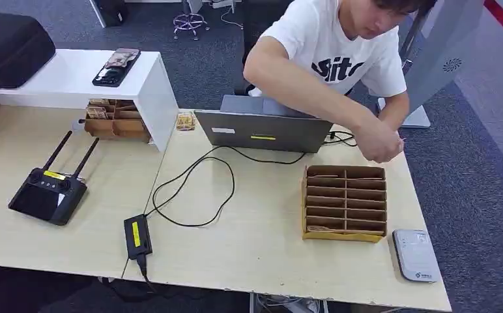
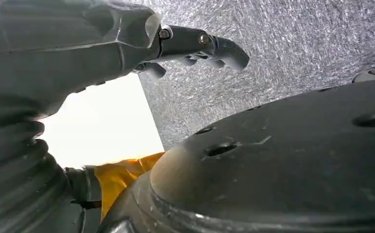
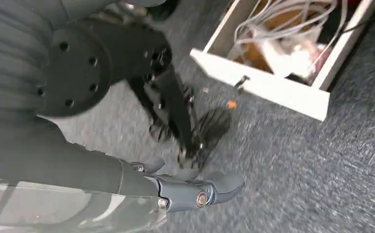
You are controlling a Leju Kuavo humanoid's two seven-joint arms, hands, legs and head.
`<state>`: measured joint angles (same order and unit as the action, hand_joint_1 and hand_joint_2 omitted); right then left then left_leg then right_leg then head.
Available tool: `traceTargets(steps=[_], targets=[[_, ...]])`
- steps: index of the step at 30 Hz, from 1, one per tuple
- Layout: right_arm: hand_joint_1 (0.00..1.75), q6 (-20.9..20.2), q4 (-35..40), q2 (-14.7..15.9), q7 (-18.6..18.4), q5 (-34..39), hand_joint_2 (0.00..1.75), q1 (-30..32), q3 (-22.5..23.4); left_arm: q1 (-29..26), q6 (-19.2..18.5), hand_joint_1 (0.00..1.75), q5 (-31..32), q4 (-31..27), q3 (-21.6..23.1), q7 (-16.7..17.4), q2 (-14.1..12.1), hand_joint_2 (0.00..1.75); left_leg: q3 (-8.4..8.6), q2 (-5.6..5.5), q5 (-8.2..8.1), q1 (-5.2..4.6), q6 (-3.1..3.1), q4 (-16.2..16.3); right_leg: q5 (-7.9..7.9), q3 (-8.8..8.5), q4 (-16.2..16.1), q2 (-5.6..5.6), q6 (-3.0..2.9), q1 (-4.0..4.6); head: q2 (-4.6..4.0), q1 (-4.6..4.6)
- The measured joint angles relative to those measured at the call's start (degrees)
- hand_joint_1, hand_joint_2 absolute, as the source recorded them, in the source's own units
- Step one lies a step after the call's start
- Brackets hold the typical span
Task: Pass the card to the sensor for recognition and then transmit it.
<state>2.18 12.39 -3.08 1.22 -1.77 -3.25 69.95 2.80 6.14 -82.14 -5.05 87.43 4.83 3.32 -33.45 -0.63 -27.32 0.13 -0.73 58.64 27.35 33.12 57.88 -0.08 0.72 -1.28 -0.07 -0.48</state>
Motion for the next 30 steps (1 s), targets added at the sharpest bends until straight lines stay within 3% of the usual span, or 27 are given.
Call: traceTargets(steps=[11, 12, 13, 19, 30], targets=[[0.00, -0.37, 0.00, -0.13, -0.04, 0.94, 1.75, -0.40, 3.43, -0.08, 0.39, 0.00, -0.26, -0.02, -0.02, -0.24, 0.09, 1.75, 0.00, 0.00, 0.00, -0.01, 0.00, 0.00, 0.00, -0.01, 0.00, 0.00, 0.00, -0.02, 0.00, 0.00], [0.00, -0.37, 0.00, -0.13, -0.04, 0.92, 0.00, -0.39, 3.47, -0.11, 0.46, 0.00, -0.35, -0.02, -0.02, -0.37, 0.09, 1.75, 0.00, 0.00, 0.00, -0.01, 0.00, 0.00, 0.00, -0.01, 0.00, 0.00, 0.00, -0.02, 0.00, 0.00], [0.00, -0.41, 0.00, -0.13, -0.04, 0.74, 0.00, -0.39, 3.47, -0.16, 0.57, 0.00, -0.46, -0.02, -0.04, -0.63, 0.11, 0.00, 0.00, 0.00, 0.00, -0.01, 0.00, 0.00, 0.00, -0.01, 0.00, 0.00, 0.00, -0.02, 0.00, 0.00], [0.00, -2.69, 0.00, -0.13, 0.61, -3.37, 0.00, -0.34, 2.64, -1.03, 1.09, 0.00, -0.85, -0.02, -0.20, -0.72, 0.20, 0.00, 0.01, 0.00, 0.00, -0.01, 0.00, 0.00, 0.00, 0.01, 0.00, 0.00, 0.00, -0.01, 0.00, 0.00], [0.00, -4.73, -0.46, -0.65, -0.17, -10.71, 0.00, -0.11, -3.34, -2.18, 2.31, 0.00, -0.85, -0.02, -0.33, 0.07, 0.39, 0.00, 0.03, -0.01, 0.00, -0.01, 0.00, 0.00, 0.00, 0.01, 0.00, 0.01, 0.00, -0.02, 0.00, 0.00]])
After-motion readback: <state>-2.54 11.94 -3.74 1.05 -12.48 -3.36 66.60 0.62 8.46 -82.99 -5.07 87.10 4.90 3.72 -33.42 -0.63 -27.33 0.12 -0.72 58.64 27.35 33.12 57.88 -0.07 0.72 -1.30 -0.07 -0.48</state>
